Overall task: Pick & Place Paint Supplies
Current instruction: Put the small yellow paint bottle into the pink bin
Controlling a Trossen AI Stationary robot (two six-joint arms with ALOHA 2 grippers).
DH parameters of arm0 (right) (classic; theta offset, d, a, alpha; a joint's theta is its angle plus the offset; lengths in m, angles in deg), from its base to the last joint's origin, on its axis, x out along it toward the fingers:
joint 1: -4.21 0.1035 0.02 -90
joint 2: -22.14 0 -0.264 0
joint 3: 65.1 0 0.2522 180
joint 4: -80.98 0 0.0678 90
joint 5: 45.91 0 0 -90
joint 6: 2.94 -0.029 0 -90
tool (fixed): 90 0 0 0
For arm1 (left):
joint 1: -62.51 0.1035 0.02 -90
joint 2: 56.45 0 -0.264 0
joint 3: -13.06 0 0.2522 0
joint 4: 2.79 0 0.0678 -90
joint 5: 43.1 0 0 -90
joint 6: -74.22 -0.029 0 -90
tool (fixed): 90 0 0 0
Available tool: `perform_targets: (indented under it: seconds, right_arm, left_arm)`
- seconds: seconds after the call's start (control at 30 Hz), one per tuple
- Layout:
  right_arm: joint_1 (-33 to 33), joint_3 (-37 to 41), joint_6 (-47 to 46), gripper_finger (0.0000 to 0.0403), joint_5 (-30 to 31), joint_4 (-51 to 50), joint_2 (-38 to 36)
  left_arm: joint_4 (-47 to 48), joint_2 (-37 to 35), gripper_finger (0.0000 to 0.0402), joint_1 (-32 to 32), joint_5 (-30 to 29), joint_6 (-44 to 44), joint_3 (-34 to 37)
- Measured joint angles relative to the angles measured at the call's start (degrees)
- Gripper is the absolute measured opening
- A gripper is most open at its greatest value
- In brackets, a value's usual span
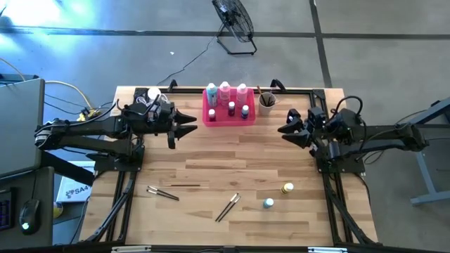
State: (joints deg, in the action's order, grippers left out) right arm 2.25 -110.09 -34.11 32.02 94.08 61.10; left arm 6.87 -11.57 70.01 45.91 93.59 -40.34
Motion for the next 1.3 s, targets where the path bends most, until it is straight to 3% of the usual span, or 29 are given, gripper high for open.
perform_targets:
  seconds: [0.83, 1.03, 1.3]
  right_arm:
    - [0.84, 0.0, -2.08, 0.0136, 0.18, 0.07, 0.0]
    - [0.96, 0.0, -1.68, 0.0136, 0.18, 0.08, 0.0]
    - [0.96, 0.0, -0.49, 0.0136, 3.09, 0.09, 0.0]
  left_arm:
    - [0.0, 0.0, 0.0177, -0.02, 0.73, 0.71, 0.0]
    - [0.0, 0.0, 0.0177, -0.02, 5.51, 0.92, -0.02]
    - [-0.02, 0.0, 0.0177, -0.02, 3.2, 0.44, -0.07]
